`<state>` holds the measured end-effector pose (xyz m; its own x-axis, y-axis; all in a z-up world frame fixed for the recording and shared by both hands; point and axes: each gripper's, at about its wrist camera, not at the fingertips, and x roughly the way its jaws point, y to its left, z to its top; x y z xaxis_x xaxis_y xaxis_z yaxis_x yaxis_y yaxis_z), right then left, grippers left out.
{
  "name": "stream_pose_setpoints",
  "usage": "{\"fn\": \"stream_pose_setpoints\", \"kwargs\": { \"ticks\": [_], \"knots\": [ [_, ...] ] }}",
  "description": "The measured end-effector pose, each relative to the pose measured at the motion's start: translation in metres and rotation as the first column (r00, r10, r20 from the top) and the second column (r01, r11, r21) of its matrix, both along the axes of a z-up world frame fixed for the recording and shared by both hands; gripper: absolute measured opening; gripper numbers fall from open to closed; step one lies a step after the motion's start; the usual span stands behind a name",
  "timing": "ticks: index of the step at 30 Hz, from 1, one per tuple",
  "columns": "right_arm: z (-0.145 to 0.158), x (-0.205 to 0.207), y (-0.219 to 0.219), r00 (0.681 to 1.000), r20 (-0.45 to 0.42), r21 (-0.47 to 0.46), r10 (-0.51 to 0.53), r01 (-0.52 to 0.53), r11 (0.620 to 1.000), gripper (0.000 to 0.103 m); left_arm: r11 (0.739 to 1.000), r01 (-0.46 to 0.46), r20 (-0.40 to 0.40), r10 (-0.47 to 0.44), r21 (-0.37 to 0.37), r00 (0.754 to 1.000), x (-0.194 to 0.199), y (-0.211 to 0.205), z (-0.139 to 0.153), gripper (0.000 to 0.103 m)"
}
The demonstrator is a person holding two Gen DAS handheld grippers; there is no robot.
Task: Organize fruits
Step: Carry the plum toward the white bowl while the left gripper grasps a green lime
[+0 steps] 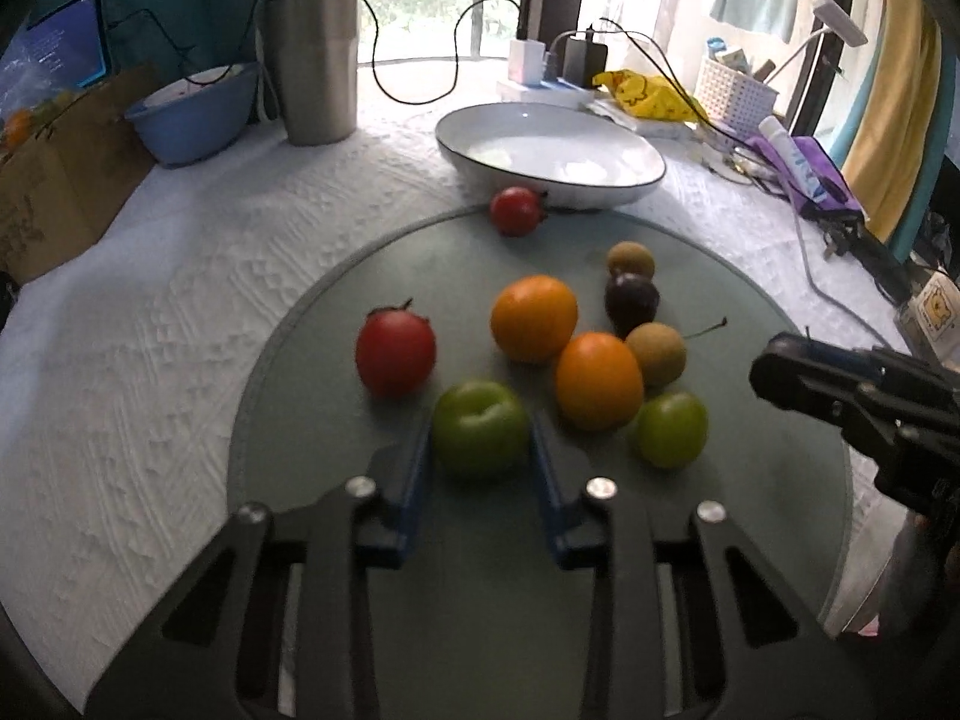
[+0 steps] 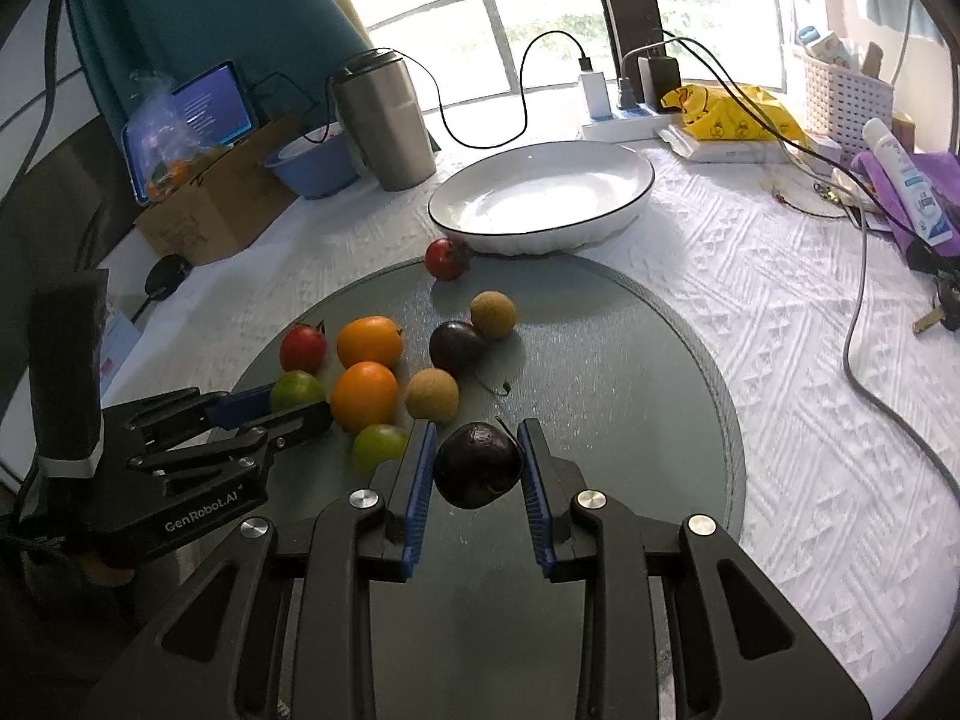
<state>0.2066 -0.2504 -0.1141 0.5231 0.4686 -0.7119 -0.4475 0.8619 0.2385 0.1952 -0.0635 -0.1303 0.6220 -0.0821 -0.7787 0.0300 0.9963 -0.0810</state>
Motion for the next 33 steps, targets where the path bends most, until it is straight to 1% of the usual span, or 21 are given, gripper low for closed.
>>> {"fn": "stream_pose_setpoints", "kwargs": {
  "ticks": [7, 13, 17, 26, 30, 33],
  "knots": [
    [0.007, 0.005, 0.005, 1.000, 0.022, -0.003, 0.010, -0.010, 1.000, 0.030, 1.000, 0.009, 0.058, -0.008, -0.013, 0.998, 0.000, 0.004, 0.021, 0.032],
    [0.016, 0.019, 0.006, 0.999, 0.053, -0.007, 0.004, -0.003, 1.000, 0.030, 1.000, 0.013, 0.106, -0.011, -0.018, 0.994, 0.013, 0.011, 0.038, 0.032],
    [0.022, 0.033, 0.004, 0.997, 0.075, -0.016, -0.005, 0.006, 1.000, 0.030, 0.999, 0.011, 0.123, -0.007, -0.032, 0.992, 0.027, 0.016, 0.045, 0.032],
    [0.032, 0.079, 0.001, 0.991, 0.128, -0.041, -0.036, 0.041, 0.998, 0.030, 0.994, 0.036, 0.119, -0.024, -0.101, 0.993, 0.070, 0.014, 0.047, 0.032],
    [0.034, 0.099, 0.003, 0.989, 0.144, -0.041, -0.037, 0.043, 0.998, 0.030, 0.993, 0.057, 0.131, -0.044, -0.100, 0.990, 0.092, 0.010, 0.052, 0.032],
    [0.034, 0.116, 0.007, 0.988, 0.148, -0.038, -0.033, 0.040, 0.998, 0.030, 0.993, 0.068, 0.125, -0.056, -0.094, 0.991, 0.110, 0.008, 0.051, 0.032]
  ]
}}
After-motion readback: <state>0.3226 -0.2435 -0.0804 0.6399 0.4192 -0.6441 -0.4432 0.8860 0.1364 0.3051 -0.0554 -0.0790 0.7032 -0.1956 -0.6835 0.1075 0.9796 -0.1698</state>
